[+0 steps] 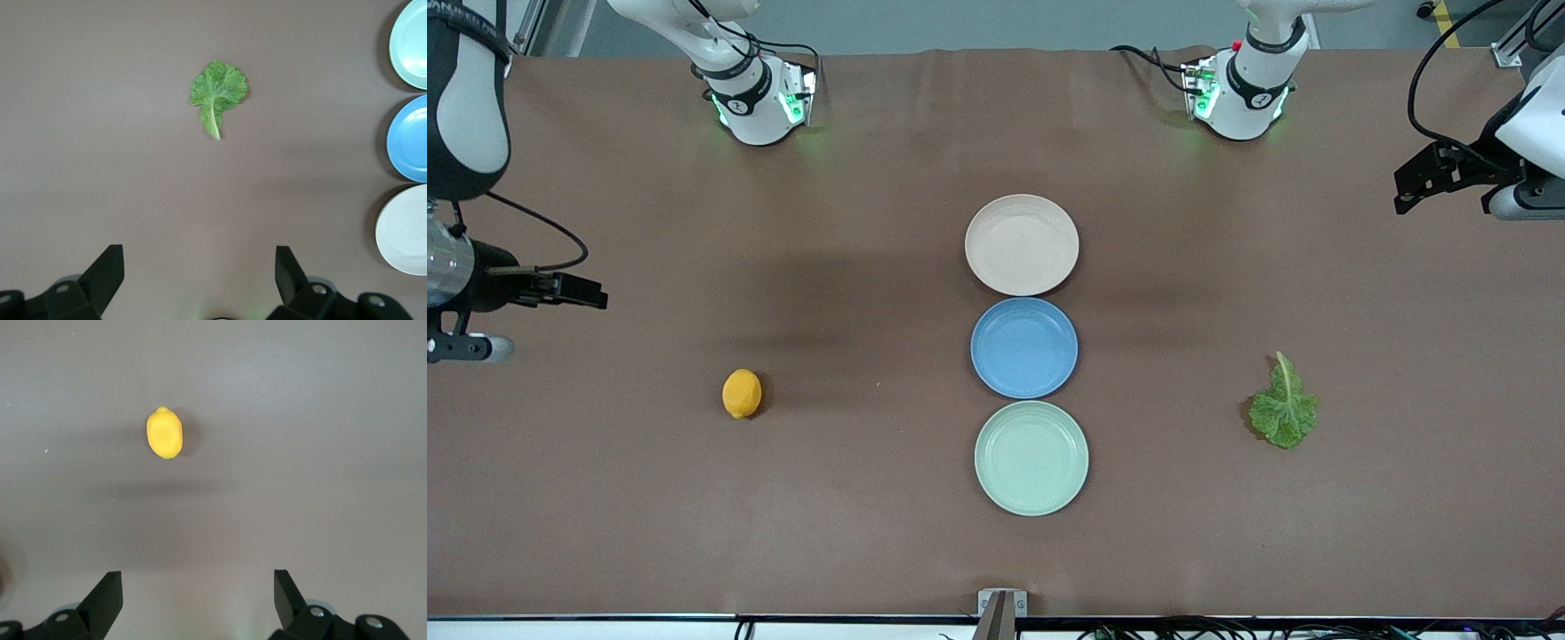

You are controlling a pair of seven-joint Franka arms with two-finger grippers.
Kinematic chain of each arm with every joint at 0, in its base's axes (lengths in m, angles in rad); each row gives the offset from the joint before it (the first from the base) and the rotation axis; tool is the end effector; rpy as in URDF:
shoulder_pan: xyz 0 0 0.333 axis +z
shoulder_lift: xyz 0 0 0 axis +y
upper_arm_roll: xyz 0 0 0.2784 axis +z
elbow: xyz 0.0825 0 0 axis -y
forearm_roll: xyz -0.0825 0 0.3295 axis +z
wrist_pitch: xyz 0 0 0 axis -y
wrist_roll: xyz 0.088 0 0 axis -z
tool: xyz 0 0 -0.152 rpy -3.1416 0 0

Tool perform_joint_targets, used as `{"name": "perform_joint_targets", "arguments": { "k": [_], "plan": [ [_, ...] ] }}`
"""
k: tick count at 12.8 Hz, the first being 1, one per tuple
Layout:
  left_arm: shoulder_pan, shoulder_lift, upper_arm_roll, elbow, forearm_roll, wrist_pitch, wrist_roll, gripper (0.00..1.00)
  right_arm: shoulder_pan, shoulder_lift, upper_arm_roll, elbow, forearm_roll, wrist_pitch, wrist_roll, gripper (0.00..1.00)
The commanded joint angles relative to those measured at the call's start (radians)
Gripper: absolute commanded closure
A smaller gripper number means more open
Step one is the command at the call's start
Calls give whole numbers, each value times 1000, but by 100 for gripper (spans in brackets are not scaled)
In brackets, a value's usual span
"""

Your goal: Pick lemon and lettuce from plates

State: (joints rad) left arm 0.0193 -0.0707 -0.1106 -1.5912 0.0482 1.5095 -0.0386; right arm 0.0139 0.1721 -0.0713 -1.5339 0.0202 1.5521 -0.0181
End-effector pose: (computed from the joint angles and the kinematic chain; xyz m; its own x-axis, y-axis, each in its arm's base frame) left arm 0.4725 -0.0373 0.5626 0.9987 -0.0494 -0.0092 -0.0499 -0.9972 -0.0563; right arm 0.5296 -0.0251 0.4670 0.9875 -0.0391 -0.1527 -0.0412 -0.9991 -0.0106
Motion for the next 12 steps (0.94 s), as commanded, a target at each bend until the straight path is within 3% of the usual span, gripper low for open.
{"name": "perform_joint_targets", "arguments": {
  "k": [1, 12],
  "plan": [
    [7, -29, -18, -1, -13, -9, 16, 0, -9, -114, 18, -112, -12, 36, -5, 0],
    [5, -27, -18, 2, -22, -20, -15, 0, -23, -263, 16, -172, -28, 6, -10, 0]
  ]
}}
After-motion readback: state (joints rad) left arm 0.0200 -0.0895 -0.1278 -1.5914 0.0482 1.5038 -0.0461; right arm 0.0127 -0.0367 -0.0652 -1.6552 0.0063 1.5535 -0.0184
